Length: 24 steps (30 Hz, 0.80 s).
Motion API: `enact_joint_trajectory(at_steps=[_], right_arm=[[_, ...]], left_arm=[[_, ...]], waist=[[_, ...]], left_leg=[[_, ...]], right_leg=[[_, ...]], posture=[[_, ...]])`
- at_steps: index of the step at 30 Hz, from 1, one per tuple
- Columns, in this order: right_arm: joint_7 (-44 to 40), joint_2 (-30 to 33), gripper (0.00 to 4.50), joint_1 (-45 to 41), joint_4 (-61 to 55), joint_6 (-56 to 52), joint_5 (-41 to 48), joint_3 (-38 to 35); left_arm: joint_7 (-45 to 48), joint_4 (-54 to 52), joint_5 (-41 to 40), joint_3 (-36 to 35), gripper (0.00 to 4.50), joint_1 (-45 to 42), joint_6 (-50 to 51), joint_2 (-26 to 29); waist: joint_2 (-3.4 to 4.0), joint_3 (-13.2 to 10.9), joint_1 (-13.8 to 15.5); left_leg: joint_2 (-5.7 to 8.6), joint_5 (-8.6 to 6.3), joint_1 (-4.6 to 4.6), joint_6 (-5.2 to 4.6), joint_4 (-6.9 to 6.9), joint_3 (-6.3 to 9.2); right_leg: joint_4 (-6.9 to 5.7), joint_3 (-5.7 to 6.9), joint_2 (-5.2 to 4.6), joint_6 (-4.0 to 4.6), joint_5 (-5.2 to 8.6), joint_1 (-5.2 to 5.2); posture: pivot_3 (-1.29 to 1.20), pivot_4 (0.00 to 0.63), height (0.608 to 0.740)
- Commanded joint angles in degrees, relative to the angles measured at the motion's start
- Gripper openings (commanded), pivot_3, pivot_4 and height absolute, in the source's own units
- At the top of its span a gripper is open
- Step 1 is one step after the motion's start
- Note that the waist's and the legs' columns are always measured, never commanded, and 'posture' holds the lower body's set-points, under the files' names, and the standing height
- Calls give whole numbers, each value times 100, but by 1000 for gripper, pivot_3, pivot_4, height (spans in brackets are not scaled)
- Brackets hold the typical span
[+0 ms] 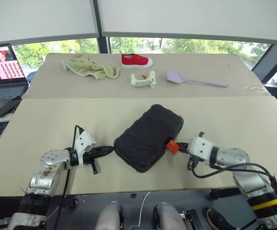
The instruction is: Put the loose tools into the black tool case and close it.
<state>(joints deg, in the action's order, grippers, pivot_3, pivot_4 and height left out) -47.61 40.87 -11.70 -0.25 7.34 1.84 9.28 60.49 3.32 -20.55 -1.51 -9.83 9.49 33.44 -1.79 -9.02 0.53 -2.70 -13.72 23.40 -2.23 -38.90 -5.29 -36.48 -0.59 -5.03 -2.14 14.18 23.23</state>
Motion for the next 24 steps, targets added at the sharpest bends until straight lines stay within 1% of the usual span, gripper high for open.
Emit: enact_joint_trajectory(at_steps=[1, 3, 4, 5, 7, 10, 12, 15, 17, 20, 22, 24], right_arm=[[-149, 96, 0, 4, -10, 82, 167, -254], [-221, 166, 0, 65, -11, 125, 210, -332], [-321, 248, 0, 188, -58, 62, 304, -407], [-381, 317, 0, 319, -103, 28, 369, -489], [-478, 397, 0, 627, -234, -58, 579, -661], [-454, 379, 0, 898, -396, -101, 702, -828], [-368, 328, 0, 1047, -569, -234, 800, -954], [-391, 330, 0, 1308, -939, -444, 1049, -1139], [-438, 339, 0, 1467, -1215, -646, 1299, -1275], [-453, 368, 0, 1609, -1514, -854, 1448, -1383], [-405, 332, 0, 1591, -1644, -967, 1448, -1365], [-311, 243, 0, 1486, -1787, -1105, 1423, -1279]], left_arm=[[-192, -323, -418, -528, 52, -214, 303, 138], [-65, -404, -719, -664, 52, -414, 570, 225], [128, -543, -982, -654, 52, -671, 850, 311], [296, -681, -1169, -550, 52, -932, 1098, 356], [522, -857, -1195, 4, 52, -1532, 1467, 244], [682, -697, -867, 721, 52, -2095, 1558, -77], [652, -380, -574, 1150, 52, -2402, 1530, -374], [601, 246, 90, 1810, 52, -2722, 1216, -750], [433, 649, 496, 2102, 52, -2853, 1138, -926], [203, 1060, 1003, 2411, 52, -2940, 1094, -1031], [142, 1138, 1101, 2480, 52, -2923, 1155, -1102], [122, 1084, 1112, 2518, 52, -2856, 1287, -1167]], waist=[[0, 0, 3], [0, 0, 3], [0, 0, 22], [-2, -1, 23], [-2, -1, 82], [3, 3, 73], [6, 5, 20], [5, 4, -26], [5, 3, -66], [13, 8, -27], [14, 10, 11], [14, 10, 20]], left_leg=[[2, 0, -4, 0, 0, 0], [3, 1, -6, 1, -1, -1], [5, 1, -7, 1, -1, -1], [7, 1, -3, 1, -4, 2], [9, 1, 0, 1, -7, 5], [35, 2, -3, -4, -13, 0], [59, 0, -9, -8, -10, 4], [61, 0, -4, -7, -7, 14], [58, 1, -5, -8, -4, 19], [61, 1, -11, -7, -4, 30], [70, 2, -23, -9, -7, 31], [71, 4, -53, -12, -8, 38]], right_leg=[[-8, -3, -2, 0, 0, 1], [-14, -4, -2, 1, 1, 1], [-15, -5, -4, 1, 1, 0], [-17, 1, -6, -1, 2, 0], [-16, 5, -8, -2, 3, -3], [-11, -8, -14, -14, 6, -16], [-14, -24, -22, -23, 8, -17], [-18, -27, -15, -25, 9, -9], [-19, -27, -9, -26, 11, -7], [-17, -24, -10, -25, 12, -17], [-17, -26, -18, -27, 12, -34], [-5, -20, -20, -28, 12, -75]], posture=[[0, 150, 740], [0, 150, 740], [0, 150, 740], [0, 150, 740], [0, 150, 740], [0, 150, 740], [0, 150, 740], [0, 150, 740], [0, 150, 740], [0, 150, 740], [0, 150, 740], [0, 150, 740]])
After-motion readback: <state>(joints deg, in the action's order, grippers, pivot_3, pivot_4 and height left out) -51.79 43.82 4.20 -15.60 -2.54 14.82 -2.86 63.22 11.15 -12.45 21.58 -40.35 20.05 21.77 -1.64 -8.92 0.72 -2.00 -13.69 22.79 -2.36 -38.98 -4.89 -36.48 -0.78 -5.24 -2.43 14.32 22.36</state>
